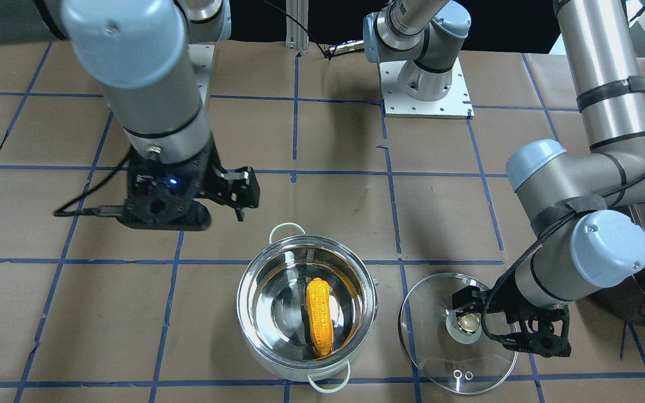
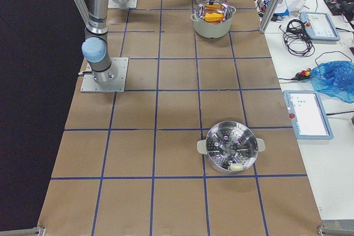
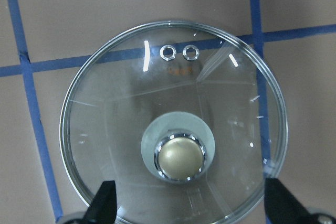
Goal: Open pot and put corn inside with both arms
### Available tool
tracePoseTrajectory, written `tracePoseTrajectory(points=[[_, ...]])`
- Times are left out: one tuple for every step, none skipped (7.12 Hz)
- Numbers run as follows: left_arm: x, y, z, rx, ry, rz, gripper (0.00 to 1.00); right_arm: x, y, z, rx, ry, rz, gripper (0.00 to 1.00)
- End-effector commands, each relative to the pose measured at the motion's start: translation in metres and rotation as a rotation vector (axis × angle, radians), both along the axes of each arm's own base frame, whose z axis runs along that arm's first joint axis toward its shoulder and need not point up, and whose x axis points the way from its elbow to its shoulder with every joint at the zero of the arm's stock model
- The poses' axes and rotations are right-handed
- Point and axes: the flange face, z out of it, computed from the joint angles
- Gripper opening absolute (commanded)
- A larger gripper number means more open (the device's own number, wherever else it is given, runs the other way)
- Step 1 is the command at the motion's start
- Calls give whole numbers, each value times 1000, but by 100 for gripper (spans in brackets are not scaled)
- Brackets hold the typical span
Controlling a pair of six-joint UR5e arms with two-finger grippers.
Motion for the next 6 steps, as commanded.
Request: tracePoseTrajectory(points=[[-18, 51, 104, 6, -5, -2, 100, -64, 64, 2, 87, 8, -67, 92], [-34, 75, 135, 21, -1, 21, 100, -77, 74, -3, 63, 2, -71, 92], [-53, 95, 155, 32, -2, 3, 100, -77, 78, -7, 65, 3, -66, 90], [-70, 107, 169, 19, 0, -23, 100, -74, 77, -5, 46, 0, -60, 89], [-78, 109, 170, 17, 1, -35, 100, -70, 75, -3, 15, 0, -52, 89], [-79, 115, 171, 19, -3, -39, 100, -70, 74, 1, 1, -1, -54, 89]])
